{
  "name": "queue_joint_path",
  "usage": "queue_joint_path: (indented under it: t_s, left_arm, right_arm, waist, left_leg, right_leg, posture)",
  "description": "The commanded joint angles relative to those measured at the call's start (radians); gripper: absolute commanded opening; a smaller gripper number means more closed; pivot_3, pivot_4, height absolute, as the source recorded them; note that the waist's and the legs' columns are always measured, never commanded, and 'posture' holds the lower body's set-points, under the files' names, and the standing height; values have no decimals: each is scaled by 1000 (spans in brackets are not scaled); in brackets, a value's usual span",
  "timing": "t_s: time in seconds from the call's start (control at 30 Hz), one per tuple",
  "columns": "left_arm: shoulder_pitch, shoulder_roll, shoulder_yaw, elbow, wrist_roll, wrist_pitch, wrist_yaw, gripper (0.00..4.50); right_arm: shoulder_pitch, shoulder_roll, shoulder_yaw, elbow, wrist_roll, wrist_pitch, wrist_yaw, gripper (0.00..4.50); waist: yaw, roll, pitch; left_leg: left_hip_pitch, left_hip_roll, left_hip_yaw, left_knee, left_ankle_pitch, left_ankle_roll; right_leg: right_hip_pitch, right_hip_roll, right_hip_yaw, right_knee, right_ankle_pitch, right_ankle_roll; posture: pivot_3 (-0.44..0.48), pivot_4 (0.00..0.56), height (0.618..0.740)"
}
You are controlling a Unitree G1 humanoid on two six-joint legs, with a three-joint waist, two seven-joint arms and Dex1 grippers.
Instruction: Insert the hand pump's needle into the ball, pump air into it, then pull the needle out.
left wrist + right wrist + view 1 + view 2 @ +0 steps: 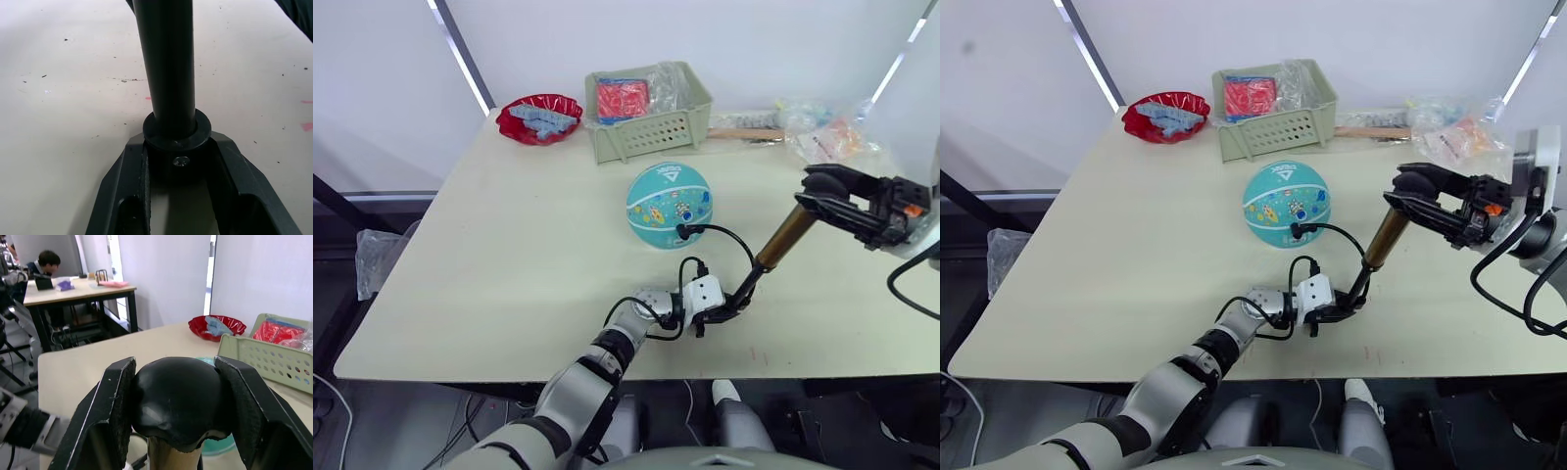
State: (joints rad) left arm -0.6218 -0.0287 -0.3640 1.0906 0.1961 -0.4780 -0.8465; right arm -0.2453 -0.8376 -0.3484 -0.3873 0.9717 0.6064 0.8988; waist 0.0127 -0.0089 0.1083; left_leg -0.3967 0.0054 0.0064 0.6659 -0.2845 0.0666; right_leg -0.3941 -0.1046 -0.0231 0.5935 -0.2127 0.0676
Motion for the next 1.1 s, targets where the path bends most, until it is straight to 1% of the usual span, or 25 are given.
queue_joint_path:
  t_s: [0.03,0.13,0.43,0.6,0.7,0.83,1.1]
  left_arm:
    - [65,42,-72,120,96,44,-7,1123]
    - [63,40,-71,123,96,47,-7,1123]
    - [64,42,-71,125,97,53,-10,1123]
    - [61,46,-76,128,106,53,-5,1123]
    - [55,48,-79,131,112,58,-1,1123]
    - [49,50,-85,136,116,56,4,1123]
    - [47,61,-98,142,118,56,8,1123]
  right_arm:
    - [65,2,106,2,-133,-21,8,2071]
    - [94,33,172,22,-185,-52,1,2071]
    - [195,92,332,97,-373,-164,14,2070]
    - [227,135,371,102,-414,-177,-10,2070]
    - [238,139,389,105,-446,-188,-17,2070]
    - [238,143,367,94,-450,-217,-11,2070]
    - [177,79,187,50,-331,-212,36,2070]
  waist:
    - [0,-2,-3]
    - [0,-5,-7]
    - [0,-6,-12]
    - [0,-7,-13]
    - [0,-9,-16]
    - [0,-12,-18]
    - [2,-10,-14]
  left_leg:
    - [0,0,-1,0,0,0]
    - [0,0,-2,0,0,0]
    - [0,0,-2,0,0,0]
    - [0,0,-3,0,0,0]
    - [0,0,-4,0,0,0]
    - [1,1,-6,0,0,0]
    - [0,0,-7,1,0,0]
  right_leg:
    - [0,1,-1,0,0,0]
    - [0,1,-1,0,0,0]
    - [1,1,-2,0,0,0]
    - [1,1,-2,0,0,-1]
    - [1,1,-3,0,0,-1]
    - [3,1,-6,0,-1,-1]
    - [4,1,-6,-1,0,-1]
  posture:
    - [0,150,738]
    - [0,150,738]
    - [0,150,738]
    - [0,150,738]
    - [0,150,738]
    - [0,150,738]
    - [0,150,738]
